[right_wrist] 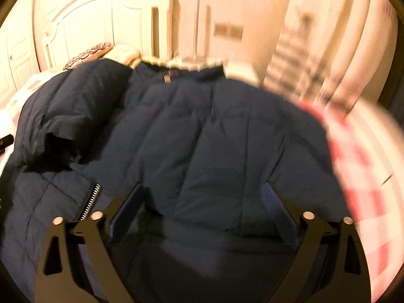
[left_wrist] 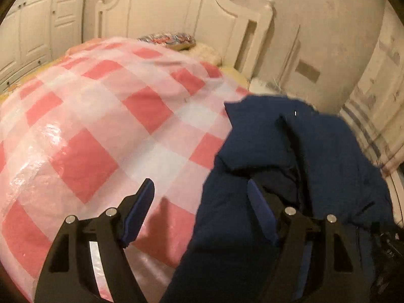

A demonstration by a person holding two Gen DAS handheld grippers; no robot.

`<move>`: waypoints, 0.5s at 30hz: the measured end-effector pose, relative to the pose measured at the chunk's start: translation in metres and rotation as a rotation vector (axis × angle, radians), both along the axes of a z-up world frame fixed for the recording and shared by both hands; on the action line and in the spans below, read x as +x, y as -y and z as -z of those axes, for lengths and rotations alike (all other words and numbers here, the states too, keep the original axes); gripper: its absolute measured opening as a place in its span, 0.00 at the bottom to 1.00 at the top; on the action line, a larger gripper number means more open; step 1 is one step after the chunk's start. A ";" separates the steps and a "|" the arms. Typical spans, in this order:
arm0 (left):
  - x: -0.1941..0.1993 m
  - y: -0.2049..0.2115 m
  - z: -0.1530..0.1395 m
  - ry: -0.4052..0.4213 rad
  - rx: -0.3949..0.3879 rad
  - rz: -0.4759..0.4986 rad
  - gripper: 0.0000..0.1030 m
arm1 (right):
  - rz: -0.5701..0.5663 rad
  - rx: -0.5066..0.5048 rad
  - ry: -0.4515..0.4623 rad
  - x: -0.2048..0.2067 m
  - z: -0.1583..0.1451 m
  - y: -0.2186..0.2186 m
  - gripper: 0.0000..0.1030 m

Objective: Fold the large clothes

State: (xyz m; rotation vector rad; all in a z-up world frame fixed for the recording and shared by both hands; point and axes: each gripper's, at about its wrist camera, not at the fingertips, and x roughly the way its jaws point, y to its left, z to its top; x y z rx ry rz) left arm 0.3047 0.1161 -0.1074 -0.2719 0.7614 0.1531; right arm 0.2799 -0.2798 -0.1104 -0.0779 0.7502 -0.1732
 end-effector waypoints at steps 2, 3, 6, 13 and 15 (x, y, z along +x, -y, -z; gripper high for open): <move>-0.007 -0.009 -0.001 0.016 -0.017 -0.008 0.77 | -0.089 -0.090 0.070 -0.013 -0.011 -0.030 0.86; -0.009 -0.014 0.000 0.016 -0.036 -0.009 0.81 | -0.160 -0.128 0.095 -0.018 -0.015 -0.051 0.86; -0.001 -0.012 0.001 0.008 -0.064 -0.022 0.81 | -0.340 -0.289 0.102 -0.019 -0.019 -0.115 0.86; -0.005 -0.012 -0.002 0.027 -0.077 -0.022 0.85 | -0.541 -0.603 0.042 0.019 0.011 -0.207 0.86; -0.004 -0.013 -0.001 0.023 -0.084 -0.022 0.85 | -0.564 -0.599 0.033 0.027 0.014 -0.212 0.73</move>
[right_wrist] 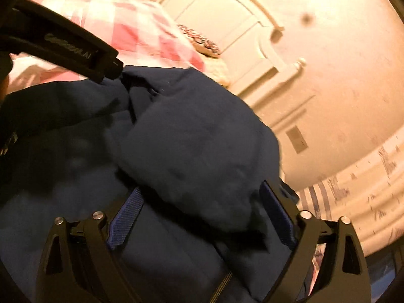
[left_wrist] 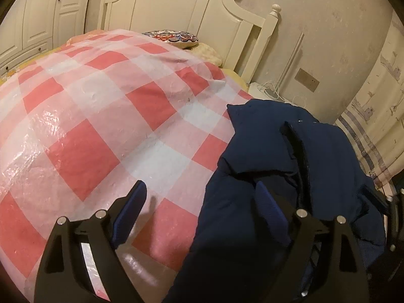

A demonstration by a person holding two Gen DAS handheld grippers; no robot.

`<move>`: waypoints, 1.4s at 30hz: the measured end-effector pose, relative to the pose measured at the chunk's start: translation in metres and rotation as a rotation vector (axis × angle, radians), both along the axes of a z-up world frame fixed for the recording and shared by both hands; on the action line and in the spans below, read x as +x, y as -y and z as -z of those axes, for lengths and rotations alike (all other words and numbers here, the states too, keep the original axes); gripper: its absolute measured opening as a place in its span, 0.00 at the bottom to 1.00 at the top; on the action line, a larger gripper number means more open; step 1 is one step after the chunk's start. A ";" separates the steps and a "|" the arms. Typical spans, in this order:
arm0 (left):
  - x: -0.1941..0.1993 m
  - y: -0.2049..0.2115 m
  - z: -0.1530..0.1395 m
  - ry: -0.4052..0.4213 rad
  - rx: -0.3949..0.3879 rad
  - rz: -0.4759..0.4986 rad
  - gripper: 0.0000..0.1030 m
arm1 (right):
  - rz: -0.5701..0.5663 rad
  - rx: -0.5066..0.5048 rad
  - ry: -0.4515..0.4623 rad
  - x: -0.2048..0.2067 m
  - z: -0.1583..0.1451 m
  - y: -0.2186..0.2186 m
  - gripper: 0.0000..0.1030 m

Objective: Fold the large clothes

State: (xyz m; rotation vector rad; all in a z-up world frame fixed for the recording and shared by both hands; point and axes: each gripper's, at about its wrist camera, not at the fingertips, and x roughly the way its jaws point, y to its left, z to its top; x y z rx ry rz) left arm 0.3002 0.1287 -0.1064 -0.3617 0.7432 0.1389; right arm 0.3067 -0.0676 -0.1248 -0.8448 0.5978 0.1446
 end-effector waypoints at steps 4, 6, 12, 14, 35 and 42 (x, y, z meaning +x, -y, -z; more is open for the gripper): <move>-0.002 0.000 0.000 -0.001 -0.009 0.000 0.86 | -0.022 0.317 -0.057 0.003 -0.034 0.033 0.29; -0.002 0.000 0.000 0.000 -0.012 0.001 0.87 | 0.014 0.571 -0.042 -0.005 -0.060 0.067 0.25; -0.002 -0.001 0.000 -0.002 -0.020 0.000 0.89 | 0.359 1.497 0.085 -0.051 -0.072 0.268 0.24; -0.001 0.000 0.000 -0.006 -0.019 0.001 0.89 | 0.551 1.565 0.079 -0.059 -0.049 0.313 0.26; 0.002 0.000 0.003 -0.026 -0.004 -0.013 0.90 | 0.581 0.823 0.038 0.024 -0.067 0.246 0.69; 0.001 0.011 -0.033 0.021 0.042 0.035 0.90 | 0.655 0.726 -0.101 0.033 -0.014 0.238 0.70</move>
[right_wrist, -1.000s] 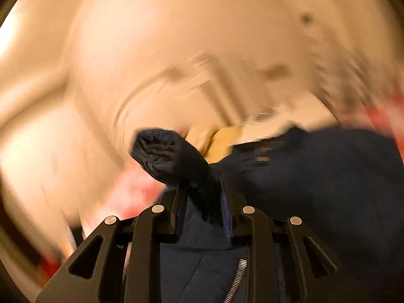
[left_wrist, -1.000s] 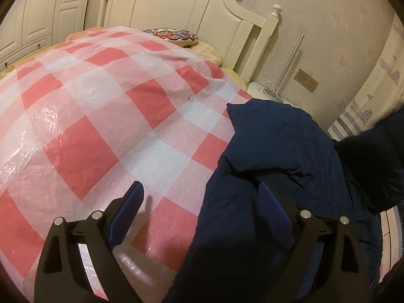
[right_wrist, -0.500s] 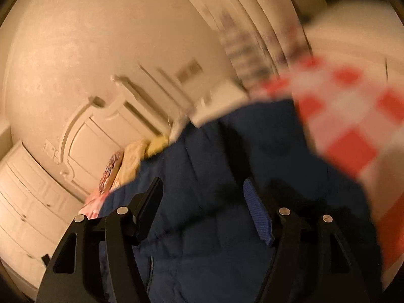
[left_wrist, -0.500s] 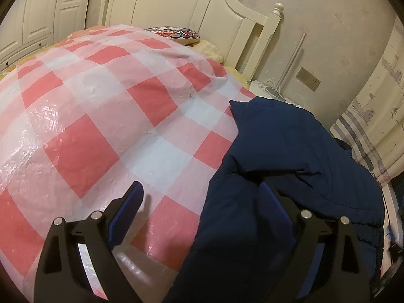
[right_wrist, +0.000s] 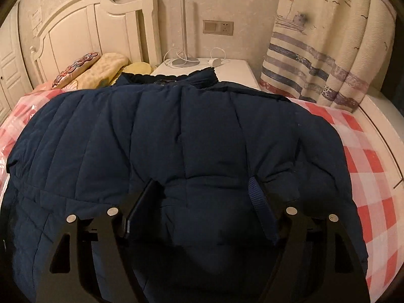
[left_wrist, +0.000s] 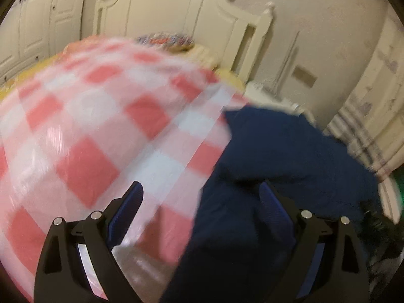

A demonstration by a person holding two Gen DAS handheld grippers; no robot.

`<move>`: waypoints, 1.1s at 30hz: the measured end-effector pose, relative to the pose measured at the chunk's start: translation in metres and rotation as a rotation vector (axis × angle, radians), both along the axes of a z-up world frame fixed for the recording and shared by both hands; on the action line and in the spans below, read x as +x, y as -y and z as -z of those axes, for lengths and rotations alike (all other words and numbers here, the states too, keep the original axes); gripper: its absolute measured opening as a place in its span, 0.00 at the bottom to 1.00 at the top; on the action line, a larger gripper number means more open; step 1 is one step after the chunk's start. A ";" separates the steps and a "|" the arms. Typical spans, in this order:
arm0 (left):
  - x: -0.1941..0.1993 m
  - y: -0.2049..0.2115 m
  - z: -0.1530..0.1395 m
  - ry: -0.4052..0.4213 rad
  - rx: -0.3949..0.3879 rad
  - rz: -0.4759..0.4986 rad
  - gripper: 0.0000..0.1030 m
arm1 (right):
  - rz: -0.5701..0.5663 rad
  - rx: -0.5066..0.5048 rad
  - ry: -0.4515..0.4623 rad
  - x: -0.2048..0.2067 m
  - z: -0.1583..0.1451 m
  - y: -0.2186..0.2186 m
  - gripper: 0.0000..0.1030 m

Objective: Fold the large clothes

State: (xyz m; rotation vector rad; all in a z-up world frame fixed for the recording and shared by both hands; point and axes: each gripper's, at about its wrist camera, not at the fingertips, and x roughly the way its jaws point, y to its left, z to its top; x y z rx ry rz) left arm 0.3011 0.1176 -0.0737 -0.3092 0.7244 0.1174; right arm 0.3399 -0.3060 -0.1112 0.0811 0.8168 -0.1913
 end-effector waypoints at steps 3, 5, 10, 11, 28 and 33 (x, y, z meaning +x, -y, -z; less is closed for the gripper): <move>0.025 0.017 -0.034 0.030 0.004 0.064 0.91 | 0.000 0.021 0.012 -0.005 0.000 0.004 0.70; 0.054 0.036 -0.049 0.027 0.037 0.097 0.97 | -0.001 0.020 0.023 -0.007 0.002 0.005 0.71; 0.126 0.080 -0.022 -0.090 0.112 0.177 0.97 | -0.010 0.042 0.032 -0.011 0.002 0.002 0.72; 0.143 0.086 0.001 -0.168 0.144 0.164 0.97 | -0.011 0.050 0.036 -0.011 0.002 0.002 0.72; 0.180 0.230 0.033 -0.222 0.352 0.315 0.98 | -0.037 0.098 0.055 -0.010 0.002 0.005 0.77; 0.170 0.245 0.010 -0.168 0.337 0.342 0.98 | -0.034 0.101 0.048 -0.008 0.003 0.005 0.78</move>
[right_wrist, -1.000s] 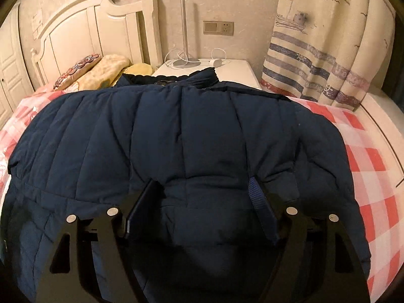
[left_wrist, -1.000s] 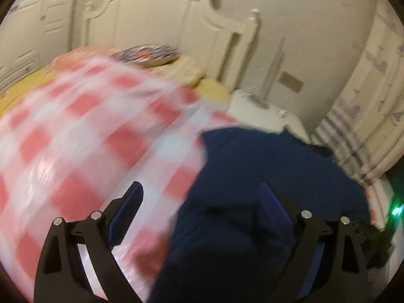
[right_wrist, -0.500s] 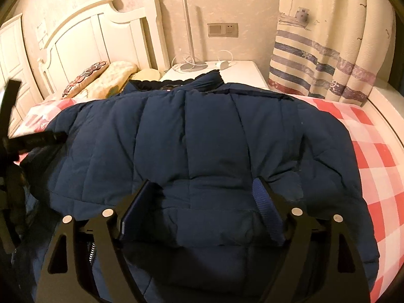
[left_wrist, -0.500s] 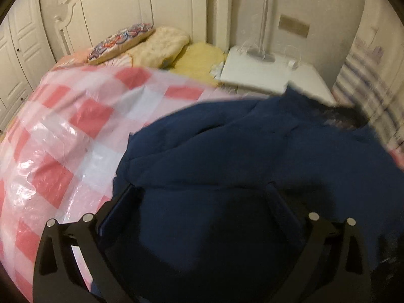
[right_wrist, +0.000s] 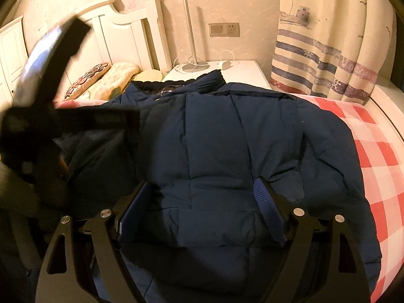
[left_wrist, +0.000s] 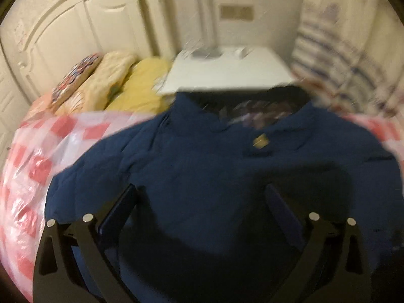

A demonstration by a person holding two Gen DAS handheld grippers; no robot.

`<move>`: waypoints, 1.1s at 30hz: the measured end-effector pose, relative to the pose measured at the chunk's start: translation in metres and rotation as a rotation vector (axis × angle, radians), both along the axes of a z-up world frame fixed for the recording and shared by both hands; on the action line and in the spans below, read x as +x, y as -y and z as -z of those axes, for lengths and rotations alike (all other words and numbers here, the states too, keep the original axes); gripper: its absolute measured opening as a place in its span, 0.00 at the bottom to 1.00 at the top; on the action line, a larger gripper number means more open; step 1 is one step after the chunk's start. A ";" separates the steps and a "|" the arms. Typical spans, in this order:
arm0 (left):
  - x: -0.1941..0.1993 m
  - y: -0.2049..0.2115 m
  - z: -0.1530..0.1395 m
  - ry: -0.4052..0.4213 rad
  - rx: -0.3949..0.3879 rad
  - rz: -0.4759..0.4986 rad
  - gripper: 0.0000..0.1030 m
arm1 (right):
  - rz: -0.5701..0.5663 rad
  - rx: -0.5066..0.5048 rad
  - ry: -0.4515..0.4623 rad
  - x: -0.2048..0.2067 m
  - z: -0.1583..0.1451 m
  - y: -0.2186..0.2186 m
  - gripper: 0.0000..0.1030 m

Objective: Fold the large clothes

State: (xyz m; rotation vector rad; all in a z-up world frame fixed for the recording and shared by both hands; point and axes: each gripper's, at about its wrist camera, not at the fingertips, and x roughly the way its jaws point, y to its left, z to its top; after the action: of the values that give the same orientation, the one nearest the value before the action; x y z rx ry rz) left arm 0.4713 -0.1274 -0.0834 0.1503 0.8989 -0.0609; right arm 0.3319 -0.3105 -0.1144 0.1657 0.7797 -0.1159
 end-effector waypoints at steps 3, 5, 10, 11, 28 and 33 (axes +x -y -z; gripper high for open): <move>0.000 0.016 -0.009 0.054 0.010 0.059 0.98 | -0.001 0.001 0.000 0.000 0.000 0.000 0.78; 0.010 0.026 0.006 0.023 0.028 0.104 0.98 | -0.001 0.009 0.002 0.000 0.000 0.001 0.78; 0.019 0.014 0.026 -0.040 -0.044 0.137 0.98 | -0.007 0.037 0.013 0.000 0.000 0.005 0.78; 0.016 0.007 0.021 -0.044 -0.065 0.138 0.98 | -0.006 0.039 0.013 -0.001 0.000 0.005 0.78; -0.061 -0.154 0.032 0.057 -0.080 -0.115 0.98 | 0.001 0.022 0.031 -0.004 -0.002 0.003 0.79; -0.062 -0.148 0.031 0.064 -0.073 -0.119 0.98 | 0.140 -0.071 0.192 -0.034 -0.022 0.002 0.78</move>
State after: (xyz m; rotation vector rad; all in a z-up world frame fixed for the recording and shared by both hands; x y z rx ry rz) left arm 0.4090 0.0210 -0.1148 0.0310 0.8386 0.0214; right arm 0.2977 -0.3122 -0.0920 0.1614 0.5710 -0.2558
